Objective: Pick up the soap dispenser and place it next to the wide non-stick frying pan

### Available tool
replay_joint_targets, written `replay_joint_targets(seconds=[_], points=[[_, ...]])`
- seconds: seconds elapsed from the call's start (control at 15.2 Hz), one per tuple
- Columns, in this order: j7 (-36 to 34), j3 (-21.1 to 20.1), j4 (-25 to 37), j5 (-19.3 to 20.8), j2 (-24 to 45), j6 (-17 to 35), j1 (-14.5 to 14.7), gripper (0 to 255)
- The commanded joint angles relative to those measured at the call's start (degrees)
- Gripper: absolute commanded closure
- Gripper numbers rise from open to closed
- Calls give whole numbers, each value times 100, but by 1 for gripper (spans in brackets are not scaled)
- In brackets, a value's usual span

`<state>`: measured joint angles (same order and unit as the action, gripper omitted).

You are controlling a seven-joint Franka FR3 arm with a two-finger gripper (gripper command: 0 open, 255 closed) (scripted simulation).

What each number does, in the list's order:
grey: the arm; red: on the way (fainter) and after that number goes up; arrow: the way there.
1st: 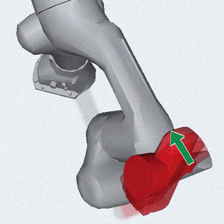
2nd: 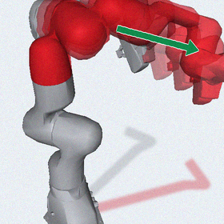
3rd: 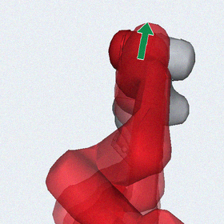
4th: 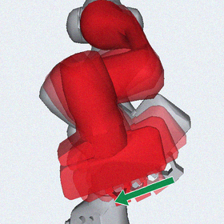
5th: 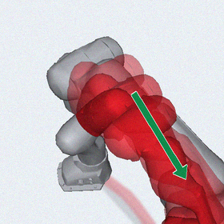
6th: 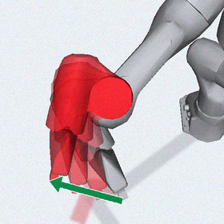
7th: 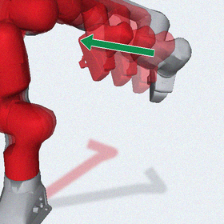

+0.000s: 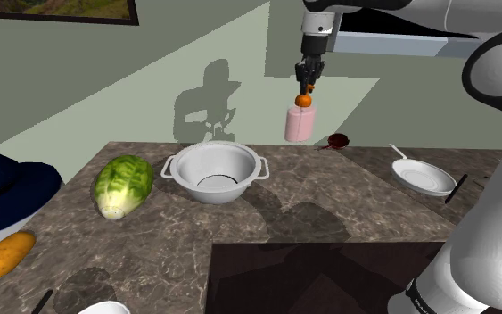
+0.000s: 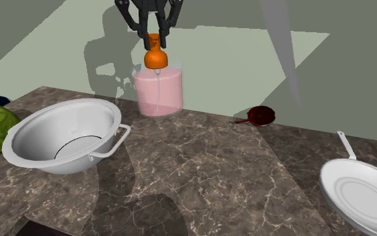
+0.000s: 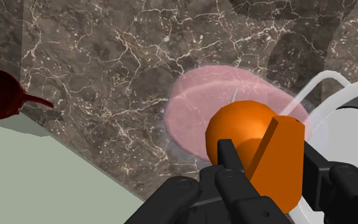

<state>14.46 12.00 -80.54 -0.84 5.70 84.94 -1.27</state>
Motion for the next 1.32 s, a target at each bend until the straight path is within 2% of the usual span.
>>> replay_joint_targets(seconds=[0.0,0.59,0.92,1.25], points=[[16,8,273,-16,75,-200,-14,255],[72,40,1592,-119,521,-1083,-93,255],[676,285,971,-32,60,-915,-414,255],[1322,569,634,33,-205,-833,-754,255]])
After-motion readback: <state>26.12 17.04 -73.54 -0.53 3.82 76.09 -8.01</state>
